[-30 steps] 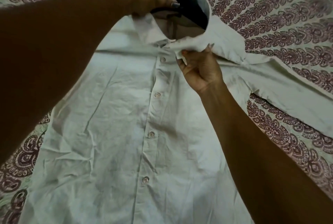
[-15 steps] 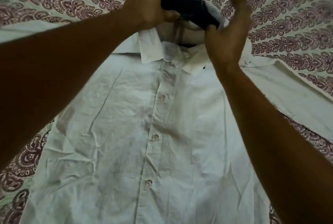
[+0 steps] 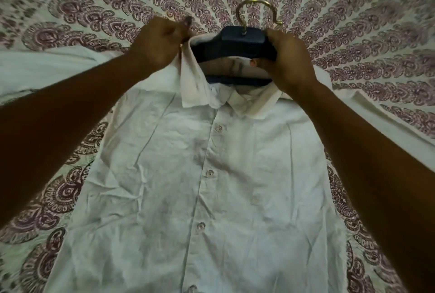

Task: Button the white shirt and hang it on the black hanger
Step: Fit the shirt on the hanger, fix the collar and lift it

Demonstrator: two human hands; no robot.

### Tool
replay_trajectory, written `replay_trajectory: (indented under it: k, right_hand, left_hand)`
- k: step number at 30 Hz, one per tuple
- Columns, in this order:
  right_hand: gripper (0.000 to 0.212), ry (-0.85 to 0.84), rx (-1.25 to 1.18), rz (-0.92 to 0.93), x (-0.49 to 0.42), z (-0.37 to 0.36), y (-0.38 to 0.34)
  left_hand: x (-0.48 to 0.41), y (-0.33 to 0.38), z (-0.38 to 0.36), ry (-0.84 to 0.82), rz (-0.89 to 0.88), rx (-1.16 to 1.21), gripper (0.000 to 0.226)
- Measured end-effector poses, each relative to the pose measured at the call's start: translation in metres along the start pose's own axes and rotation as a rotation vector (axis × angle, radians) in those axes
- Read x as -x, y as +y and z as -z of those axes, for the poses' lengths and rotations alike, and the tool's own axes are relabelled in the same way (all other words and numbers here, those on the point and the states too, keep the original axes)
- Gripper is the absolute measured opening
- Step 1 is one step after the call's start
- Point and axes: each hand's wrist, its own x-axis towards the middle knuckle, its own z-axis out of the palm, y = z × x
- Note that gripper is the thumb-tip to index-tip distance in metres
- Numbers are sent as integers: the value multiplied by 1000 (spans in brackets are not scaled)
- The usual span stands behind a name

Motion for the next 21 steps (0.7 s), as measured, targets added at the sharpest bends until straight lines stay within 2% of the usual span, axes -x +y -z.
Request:
replay_trajectory:
  k: [4,8,11,14,21]
  right_hand:
    - [41,-78,-32,1,22,33,-26]
    - [35,-101,-16,28,47,84,-64]
    - [33,-96,18,44,68,113,-94]
    - [39,-61,-13,50,92,136,-131]
    - [44,55,5,101,140,224,-225]
  left_hand:
    - [23,20,29,5,28,-150,14]
    - [55,61,72,-95,62,-277,40]
    - [80,93,102,-162,13,-371,28]
    - [106,123,133,-158,-25,-489,25]
    - [175,199,218,-92,2,-382,15]
